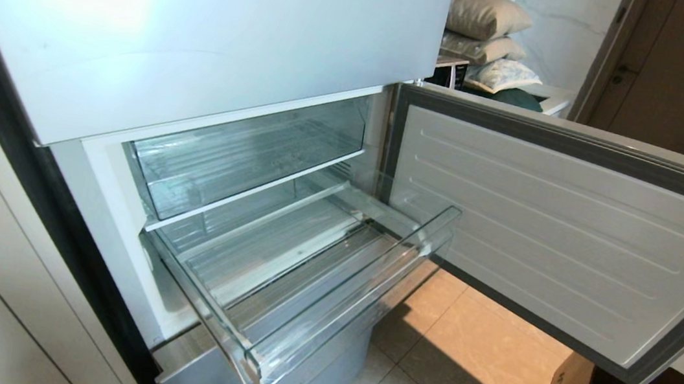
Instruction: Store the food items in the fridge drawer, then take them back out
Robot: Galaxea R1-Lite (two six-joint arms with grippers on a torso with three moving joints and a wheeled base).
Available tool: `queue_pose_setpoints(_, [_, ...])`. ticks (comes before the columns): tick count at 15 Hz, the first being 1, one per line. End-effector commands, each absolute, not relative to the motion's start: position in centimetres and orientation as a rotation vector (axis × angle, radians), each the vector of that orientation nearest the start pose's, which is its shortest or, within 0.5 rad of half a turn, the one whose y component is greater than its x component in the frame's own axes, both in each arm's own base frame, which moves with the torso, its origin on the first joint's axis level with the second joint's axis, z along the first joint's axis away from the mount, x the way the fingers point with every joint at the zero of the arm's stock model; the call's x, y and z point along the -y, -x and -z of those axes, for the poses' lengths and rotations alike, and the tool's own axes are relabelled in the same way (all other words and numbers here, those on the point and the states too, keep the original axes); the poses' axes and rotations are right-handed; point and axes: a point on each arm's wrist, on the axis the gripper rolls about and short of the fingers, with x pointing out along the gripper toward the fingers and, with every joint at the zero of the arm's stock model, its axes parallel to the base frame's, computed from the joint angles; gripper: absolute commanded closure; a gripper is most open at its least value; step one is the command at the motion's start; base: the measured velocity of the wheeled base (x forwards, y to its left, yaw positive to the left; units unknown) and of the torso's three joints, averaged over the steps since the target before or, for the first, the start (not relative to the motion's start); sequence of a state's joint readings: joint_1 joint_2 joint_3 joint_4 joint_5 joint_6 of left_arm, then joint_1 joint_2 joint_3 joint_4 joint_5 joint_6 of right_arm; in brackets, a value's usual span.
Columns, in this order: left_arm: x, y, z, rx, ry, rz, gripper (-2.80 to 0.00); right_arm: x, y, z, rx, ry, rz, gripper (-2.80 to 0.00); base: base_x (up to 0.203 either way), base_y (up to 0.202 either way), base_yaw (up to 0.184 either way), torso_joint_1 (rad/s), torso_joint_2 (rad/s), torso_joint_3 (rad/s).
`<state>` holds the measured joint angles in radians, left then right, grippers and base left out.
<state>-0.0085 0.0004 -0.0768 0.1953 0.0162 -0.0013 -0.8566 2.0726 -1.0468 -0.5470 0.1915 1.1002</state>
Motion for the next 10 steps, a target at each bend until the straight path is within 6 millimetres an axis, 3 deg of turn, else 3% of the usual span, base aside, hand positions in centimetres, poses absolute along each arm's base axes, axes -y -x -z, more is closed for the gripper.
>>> queue_pose_setpoints(1, [-0.1, 3.0, -7.6, -0.120, 0.000, -0.009, 0.00, 29.5, -25.6, -10.1, -0.019, -1.302, 0.848, -2.80, 0.000, 0.000, 0.000, 0.000, 0.00, 0.000])
queue_pose_setpoints(10, [-0.1, 3.0, -7.6, -0.120, 0.000, -0.006, 0.00, 30.3, -25.8, -8.0, 0.010, -1.337, 0.847, -2.80, 0.000, 0.000, 0.000, 0.000, 0.00, 0.000])
